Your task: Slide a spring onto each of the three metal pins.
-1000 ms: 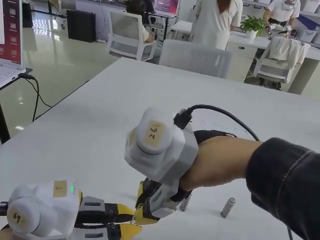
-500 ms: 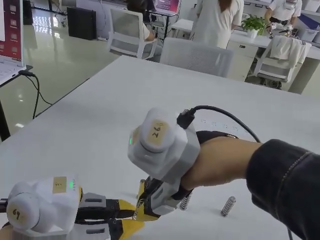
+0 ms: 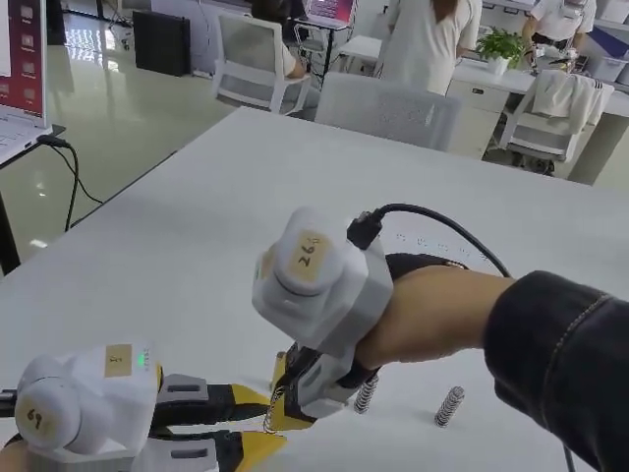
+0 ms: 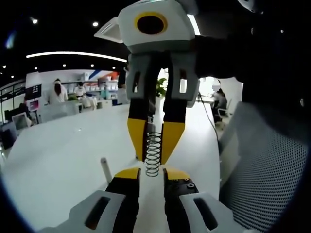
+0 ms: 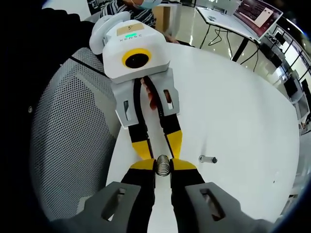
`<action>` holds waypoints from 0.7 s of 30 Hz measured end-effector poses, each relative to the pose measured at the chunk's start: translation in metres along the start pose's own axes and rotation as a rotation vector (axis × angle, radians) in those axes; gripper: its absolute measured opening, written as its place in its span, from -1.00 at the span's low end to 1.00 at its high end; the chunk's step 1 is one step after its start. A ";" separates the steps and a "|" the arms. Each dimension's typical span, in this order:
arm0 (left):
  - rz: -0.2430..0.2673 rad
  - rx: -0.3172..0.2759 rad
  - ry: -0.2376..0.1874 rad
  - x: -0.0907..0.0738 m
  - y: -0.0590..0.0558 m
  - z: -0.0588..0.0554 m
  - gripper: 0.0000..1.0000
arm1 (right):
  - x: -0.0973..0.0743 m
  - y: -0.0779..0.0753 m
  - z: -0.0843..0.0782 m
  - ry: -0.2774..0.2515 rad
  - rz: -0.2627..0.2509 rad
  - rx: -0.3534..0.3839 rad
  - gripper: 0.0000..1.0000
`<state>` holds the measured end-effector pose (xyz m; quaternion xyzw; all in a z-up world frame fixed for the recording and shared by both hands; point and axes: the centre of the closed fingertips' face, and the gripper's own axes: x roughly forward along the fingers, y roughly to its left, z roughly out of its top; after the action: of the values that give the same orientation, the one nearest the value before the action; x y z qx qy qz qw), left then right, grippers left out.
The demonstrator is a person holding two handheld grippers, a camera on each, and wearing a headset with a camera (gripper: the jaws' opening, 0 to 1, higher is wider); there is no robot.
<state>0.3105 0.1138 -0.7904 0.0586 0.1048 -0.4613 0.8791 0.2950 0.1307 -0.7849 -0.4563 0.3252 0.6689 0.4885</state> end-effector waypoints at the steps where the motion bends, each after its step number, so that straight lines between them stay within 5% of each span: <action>1: 0.002 -0.001 0.003 0.000 0.000 -0.001 -0.75 | -0.001 -0.001 0.000 -0.001 -0.002 0.001 -0.83; 21: 0.059 -0.048 0.022 -0.008 0.012 -0.012 -0.13 | -0.009 -0.009 -0.011 0.013 -0.027 0.018 -0.83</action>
<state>0.3150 0.1293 -0.7999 0.0457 0.1234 -0.4318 0.8923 0.3080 0.1210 -0.7802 -0.4606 0.3280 0.6563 0.4996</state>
